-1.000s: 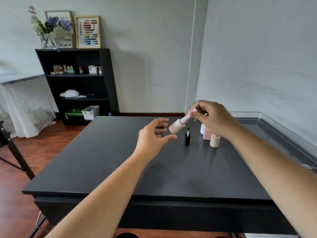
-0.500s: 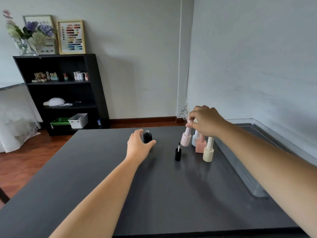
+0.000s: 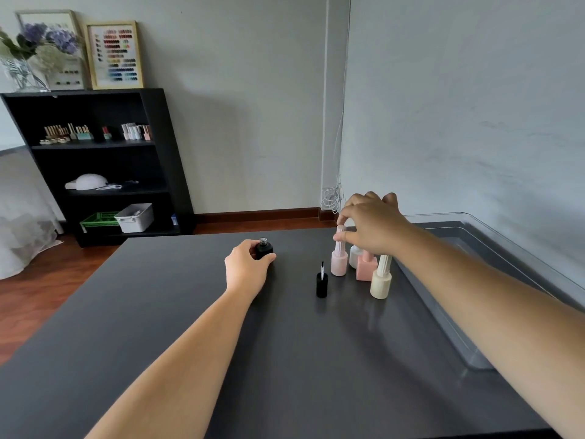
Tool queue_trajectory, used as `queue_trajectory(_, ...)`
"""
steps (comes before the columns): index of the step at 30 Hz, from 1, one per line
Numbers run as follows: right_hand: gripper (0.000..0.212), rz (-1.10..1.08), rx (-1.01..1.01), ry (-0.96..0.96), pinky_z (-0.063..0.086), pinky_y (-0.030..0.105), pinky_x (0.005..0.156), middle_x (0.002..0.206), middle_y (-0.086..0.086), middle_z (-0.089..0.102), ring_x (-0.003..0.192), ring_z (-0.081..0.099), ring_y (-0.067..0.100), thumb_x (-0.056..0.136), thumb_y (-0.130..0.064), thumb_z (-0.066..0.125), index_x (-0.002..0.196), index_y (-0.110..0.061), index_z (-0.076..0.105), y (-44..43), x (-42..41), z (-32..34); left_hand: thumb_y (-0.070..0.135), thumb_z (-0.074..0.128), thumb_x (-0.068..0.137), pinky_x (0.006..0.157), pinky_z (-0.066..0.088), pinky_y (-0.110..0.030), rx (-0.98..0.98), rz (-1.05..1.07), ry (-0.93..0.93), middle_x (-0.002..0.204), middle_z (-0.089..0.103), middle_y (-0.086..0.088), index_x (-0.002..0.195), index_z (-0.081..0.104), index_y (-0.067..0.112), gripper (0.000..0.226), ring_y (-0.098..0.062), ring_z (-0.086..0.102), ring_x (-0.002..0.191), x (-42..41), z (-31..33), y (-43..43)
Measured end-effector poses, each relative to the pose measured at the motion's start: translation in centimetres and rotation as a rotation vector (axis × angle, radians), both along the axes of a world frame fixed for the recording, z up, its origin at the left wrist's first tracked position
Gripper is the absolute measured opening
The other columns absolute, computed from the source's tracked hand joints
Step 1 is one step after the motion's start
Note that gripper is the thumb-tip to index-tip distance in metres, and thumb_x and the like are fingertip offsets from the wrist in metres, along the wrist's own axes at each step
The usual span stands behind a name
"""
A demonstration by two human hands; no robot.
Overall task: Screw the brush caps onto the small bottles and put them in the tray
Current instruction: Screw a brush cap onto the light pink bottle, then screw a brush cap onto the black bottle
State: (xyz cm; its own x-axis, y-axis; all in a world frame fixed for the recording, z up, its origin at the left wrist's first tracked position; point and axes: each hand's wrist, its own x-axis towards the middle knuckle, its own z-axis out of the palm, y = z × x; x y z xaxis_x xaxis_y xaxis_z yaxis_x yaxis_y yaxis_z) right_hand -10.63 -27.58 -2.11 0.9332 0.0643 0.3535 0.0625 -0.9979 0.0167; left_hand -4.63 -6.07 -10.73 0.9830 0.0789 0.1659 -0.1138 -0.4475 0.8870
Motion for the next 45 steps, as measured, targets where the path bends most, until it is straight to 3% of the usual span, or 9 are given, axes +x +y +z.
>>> queue_trajectory(4, 0.02, 0.104, 0.28, -0.205, 0.032, 0.029, 0.081, 0.092, -0.006, 0.057, 0.094, 0.055, 0.015, 0.082, -0.034, 0.069, 0.095, -0.019, 0.067, 0.9, -1.9, 0.7, 0.021, 0.073, 0.08, 0.082, 0.043, -0.025, -0.04, -0.021, -0.019, 0.107, 0.065, 0.002, 0.116, 0.06, 0.017, 0.039, -0.01, 0.055, 0.089, -1.2, 0.4, 0.3)
queue_trajectory(7, 0.009, 0.112, 0.576, -0.184, 0.045, 0.026, 0.056, 0.056, -0.012, 0.054, 0.055, 0.052, 0.003, 0.079, -0.026, 0.072, 0.075, -0.021, 0.066, 1.9, -4.1, -0.1, 0.021, 0.074, 0.079, 0.078, 0.043, -0.023, -0.08, -0.044, -0.04, 0.098, 0.064, 0.008, 0.11, 0.062, 0.022, 0.034, -0.007, 0.057, 0.085, -2.6, 1.0, 0.5)
queue_trajectory(10, 0.01, 0.06, 0.694, -0.129, 0.04, 0.016, 0.052, 0.045, -0.017, 0.055, 0.05, 0.052, -0.004, 0.078, -0.029, 0.072, 0.076, -0.021, 0.067, 2.6, -5.6, -2.4, 0.023, 0.074, 0.078, 0.066, 0.041, -0.016, -0.107, -0.063, -0.052, 0.088, 0.062, 0.014, 0.1, 0.062, 0.029, 0.026, -0.003, 0.058, 0.083, -4.1, 1.3, 0.9)
queue_trajectory(16, 0.043, -0.055, 0.726, -0.013, 0.041, 0.024, 0.07, 0.09, 0.002, 0.05, 0.08, 0.048, 0.013, 0.076, -0.037, 0.074, 0.112, -0.016, 0.066, 4.1, -6.1, -6.3, 0.025, 0.075, 0.076, 0.064, 0.04, -0.012, -0.138, -0.098, -0.061, 0.088, 0.064, 0.017, 0.097, 0.062, 0.031, 0.025, 0.003, 0.058, 0.084, -7.5, 1.2, 1.9)
queue_trajectory(20, 0.045, -0.11, 0.859, 0.011, 0.031, 0.011, 0.049, 0.069, -0.006, 0.047, 0.064, 0.047, 0.008, 0.079, -0.03, 0.073, 0.119, -0.012, 0.062, 5.6, -5.6, -7.6, 0.025, 0.076, 0.076, 0.063, 0.039, -0.011, -0.15, -0.115, -0.06, 0.088, 0.066, 0.017, 0.089, 0.061, 0.037, 0.023, 0.002, 0.061, 0.083, -9.4, 0.9, 2.7)
queue_trajectory(28, 0.019, -0.095, 0.887, -0.033, 0.035, 0.011, 0.048, 0.058, -0.008, 0.045, 0.053, 0.042, 0.003, 0.08, -0.019, 0.072, 0.093, -0.006, 0.068, 6.6, -5.3, -8.7, 0.022, 0.078, 0.074, 0.063, 0.041, -0.009, -0.193, -0.107, -0.06, 0.09, 0.068, 0.017, 0.092, 0.062, 0.036, 0.028, 0.004, 0.062, 0.087, -11.0, -0.3, 3.9)
queue_trajectory(34, 0.012, 0.047, 0.897, -0.117, 0.042, 0.007, 0.064, 0.08, -0.008, 0.063, 0.075, 0.059, 0.002, 0.081, -0.03, 0.07, 0.084, -0.021, 0.062, 7.2, -7.0, -7.8, 0.021, 0.079, 0.073, 0.066, 0.044, -0.011, -0.155, -0.115, -0.078, 0.09, 0.068, 0.017, 0.093, 0.063, 0.033, 0.028, 0.001, 0.062, 0.086, -10.8, -0.6, 3.9)
queue_trajectory(37, 0.008, 0.176, 1.097, -0.002, 0.054, 0.027, 0.073, 0.088, -0.001, 0.069, 0.084, 0.069, 0.012, 0.089, -0.027, 0.06, 0.089, -0.019, 0.057, 7.6, -7.9, -8.0, 0.02, 0.078, 0.074, 0.066, 0.043, -0.01, -0.126, -0.134, -0.095, 0.091, 0.067, 0.017, 0.093, 0.063, 0.033, 0.027, 0.002, 0.061, 0.086, -10.8, -0.8, 3.9)
queue_trajectory(45, 0.032, 0.143, 1.233, -0.084, 0.044, 0.023, 0.067, 0.079, -0.013, 0.057, 0.067, 0.054, -0.007, 0.098, -0.022, 0.042, 0.098, -0.05, 0.058, 7.7, -8.6, -10.0, 0.017, 0.076, 0.075, 0.073, 0.042, -0.011, -0.077, -0.163, -0.129, 0.1, 0.066, 0.009, 0.101, 0.066, 0.028, 0.03, -0.004, 0.059, 0.092, -10.7, -1.2, 3.9)
